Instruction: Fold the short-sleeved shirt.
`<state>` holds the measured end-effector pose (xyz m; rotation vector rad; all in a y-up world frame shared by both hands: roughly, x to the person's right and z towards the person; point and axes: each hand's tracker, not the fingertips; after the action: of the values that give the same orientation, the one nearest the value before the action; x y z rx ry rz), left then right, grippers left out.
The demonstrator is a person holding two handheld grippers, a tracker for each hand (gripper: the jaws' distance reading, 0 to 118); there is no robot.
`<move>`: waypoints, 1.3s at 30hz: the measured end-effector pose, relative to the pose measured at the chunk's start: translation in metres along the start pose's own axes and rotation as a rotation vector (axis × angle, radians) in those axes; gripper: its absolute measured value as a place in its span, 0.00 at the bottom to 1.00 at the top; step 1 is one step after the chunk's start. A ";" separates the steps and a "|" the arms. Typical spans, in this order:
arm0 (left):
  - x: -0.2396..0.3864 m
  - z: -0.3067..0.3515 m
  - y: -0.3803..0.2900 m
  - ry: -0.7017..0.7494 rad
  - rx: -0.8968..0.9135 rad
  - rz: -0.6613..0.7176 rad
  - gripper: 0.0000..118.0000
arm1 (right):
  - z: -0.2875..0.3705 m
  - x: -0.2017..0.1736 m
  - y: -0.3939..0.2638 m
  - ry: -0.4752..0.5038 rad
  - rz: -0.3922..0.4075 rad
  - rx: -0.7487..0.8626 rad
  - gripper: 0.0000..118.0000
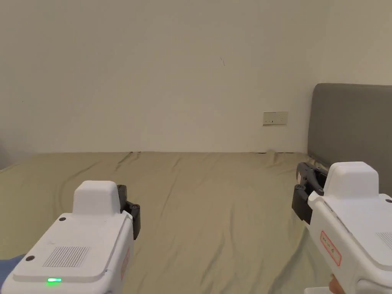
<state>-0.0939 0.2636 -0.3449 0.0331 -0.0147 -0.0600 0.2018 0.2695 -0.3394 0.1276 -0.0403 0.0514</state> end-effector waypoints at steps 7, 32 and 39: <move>-0.003 -0.004 -0.007 0.011 -0.034 -0.001 0.00 | 0.003 -0.008 -0.002 0.027 0.026 -0.008 0.01; 0.014 -0.023 -0.116 -0.031 -0.034 -1.897 0.00 | 0.007 -0.058 -0.092 0.145 2.027 0.073 0.01; 0.022 -0.039 -0.093 0.184 -0.187 -1.071 0.00 | 0.007 -0.052 -0.053 0.092 1.012 -0.068 0.01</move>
<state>-0.0767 0.1709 -0.3870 -0.1449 0.1951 -1.1281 0.1523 0.2138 -0.3411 0.0258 -0.0108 1.0653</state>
